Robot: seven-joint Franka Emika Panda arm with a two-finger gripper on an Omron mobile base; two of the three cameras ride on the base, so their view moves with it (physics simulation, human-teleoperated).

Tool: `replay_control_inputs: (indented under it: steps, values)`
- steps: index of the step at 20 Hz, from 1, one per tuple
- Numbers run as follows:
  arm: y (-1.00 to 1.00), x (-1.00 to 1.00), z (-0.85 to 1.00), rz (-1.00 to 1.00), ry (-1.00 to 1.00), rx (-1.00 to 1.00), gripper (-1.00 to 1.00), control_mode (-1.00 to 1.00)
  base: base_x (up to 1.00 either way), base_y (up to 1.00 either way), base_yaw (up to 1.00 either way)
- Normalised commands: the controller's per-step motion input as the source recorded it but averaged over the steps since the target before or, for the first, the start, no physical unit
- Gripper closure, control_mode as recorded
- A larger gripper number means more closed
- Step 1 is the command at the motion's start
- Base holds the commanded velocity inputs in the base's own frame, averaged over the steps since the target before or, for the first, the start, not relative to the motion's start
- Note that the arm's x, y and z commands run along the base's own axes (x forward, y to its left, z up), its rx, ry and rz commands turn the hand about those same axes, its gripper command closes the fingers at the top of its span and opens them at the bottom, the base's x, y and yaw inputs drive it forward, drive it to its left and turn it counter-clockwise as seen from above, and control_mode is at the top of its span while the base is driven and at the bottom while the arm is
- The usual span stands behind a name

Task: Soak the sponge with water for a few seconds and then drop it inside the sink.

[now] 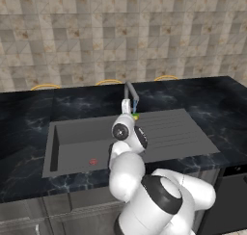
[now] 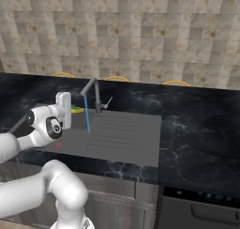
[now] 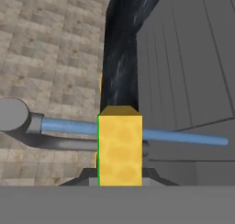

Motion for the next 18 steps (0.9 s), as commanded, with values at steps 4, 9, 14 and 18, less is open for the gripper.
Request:
replay_control_inputs:
  steps: [4, 9, 14, 18]
  values:
    - [0.0, 0.2, -0.01, 0.0, 0.0, 0.01, 1.0, -1.0, 0.0, 0.0, 0.0]
    - [0.0, 0.24, 0.0, 0.0, 0.0, 0.05, 1.0, -1.0, 0.0, 0.0, 0.0]
    - [0.0, 0.12, 0.0, 0.0, 0.0, 0.04, 1.0, -1.0, 0.0, 0.0, 0.0]
    - [0.0, 0.03, -0.04, 0.0, 0.0, 0.03, 1.0, -1.0, 0.0, 0.0, 0.0]
